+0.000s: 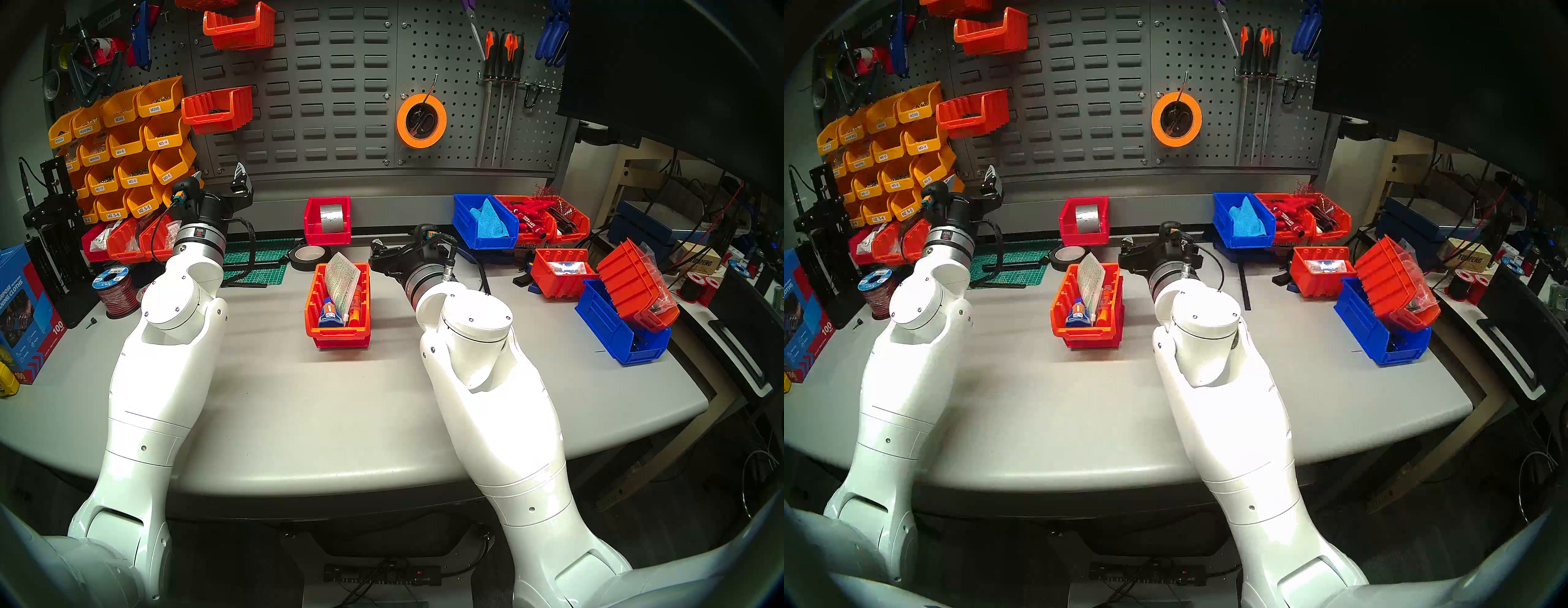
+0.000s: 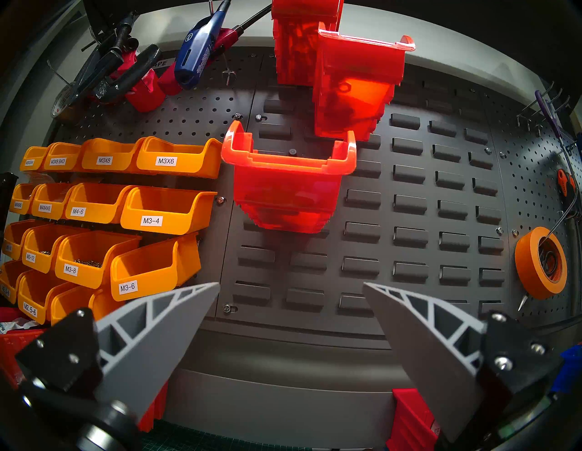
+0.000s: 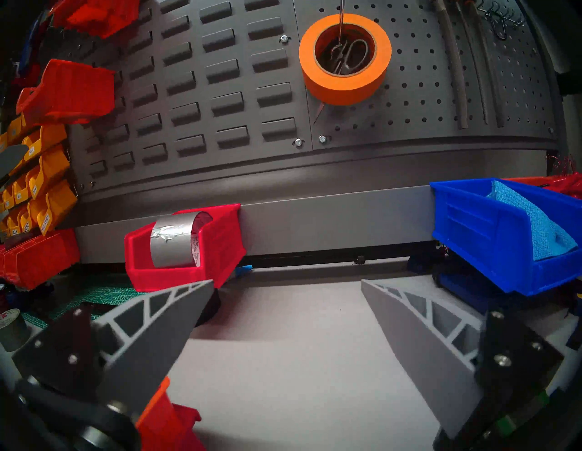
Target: Hang all the unorganized tool boxes onto the wall
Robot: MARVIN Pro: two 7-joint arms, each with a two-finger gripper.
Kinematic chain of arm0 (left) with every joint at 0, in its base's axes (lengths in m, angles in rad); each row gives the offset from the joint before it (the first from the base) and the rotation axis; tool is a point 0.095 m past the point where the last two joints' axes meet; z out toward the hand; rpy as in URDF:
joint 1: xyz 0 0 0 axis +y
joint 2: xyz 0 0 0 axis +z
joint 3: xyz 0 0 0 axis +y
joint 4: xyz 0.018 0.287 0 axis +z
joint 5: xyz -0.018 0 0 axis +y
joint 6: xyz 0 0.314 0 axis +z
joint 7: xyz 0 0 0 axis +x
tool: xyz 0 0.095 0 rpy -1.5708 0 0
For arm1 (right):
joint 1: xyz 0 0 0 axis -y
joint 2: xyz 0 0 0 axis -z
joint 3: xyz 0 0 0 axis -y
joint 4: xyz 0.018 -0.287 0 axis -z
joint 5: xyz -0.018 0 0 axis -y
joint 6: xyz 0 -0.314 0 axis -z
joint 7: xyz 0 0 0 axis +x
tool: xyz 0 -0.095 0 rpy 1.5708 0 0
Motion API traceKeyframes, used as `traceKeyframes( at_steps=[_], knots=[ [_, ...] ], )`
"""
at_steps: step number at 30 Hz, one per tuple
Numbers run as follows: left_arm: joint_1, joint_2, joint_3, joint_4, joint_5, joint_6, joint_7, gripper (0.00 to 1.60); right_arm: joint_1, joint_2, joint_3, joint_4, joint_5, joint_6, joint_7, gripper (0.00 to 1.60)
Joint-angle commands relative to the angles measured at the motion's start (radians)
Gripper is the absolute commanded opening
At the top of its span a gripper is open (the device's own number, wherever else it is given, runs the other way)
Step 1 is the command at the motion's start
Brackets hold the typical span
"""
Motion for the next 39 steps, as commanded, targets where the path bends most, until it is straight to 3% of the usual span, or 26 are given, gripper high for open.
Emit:
traceKeyframes(
  at_steps=[1, 12, 16, 19, 29, 39],
  knots=[
    [-0.01, 0.0, -0.001, -0.009, -0.001, -0.001, 0.0, 1.6, -0.035, 0.021, -0.063, -0.109, 0.037, 0.036, -0.07, 1.6],
    [-0.01, 0.0, -0.001, -0.009, -0.001, -0.001, 0.0, 1.6, -0.08, 0.092, -0.188, -0.271, 0.138, 0.113, -0.269, 1.6],
    [-0.01, 0.0, -0.001, -0.009, -0.001, -0.001, 0.0, 1.6, -0.089, 0.139, -0.241, -0.334, 0.206, 0.139, -0.367, 1.6],
    [-0.01, 0.0, -0.001, -0.009, -0.001, -0.001, 0.0, 1.6, -0.094, 0.156, -0.26, -0.355, 0.228, 0.141, -0.39, 1.6],
    [-0.01, 0.0, -0.001, -0.009, -0.001, 0.0, 0.0, 1.6, -0.043, 0.279, -0.384, -0.411, 0.397, 0.083, -0.608, 1.6],
    [-0.01, 0.0, -0.001, -0.009, -0.001, 0.0, 0.0, 1.6, 0.059, 0.341, -0.496, -0.38, 0.395, 0.024, -0.779, 1.6]
  ],
)
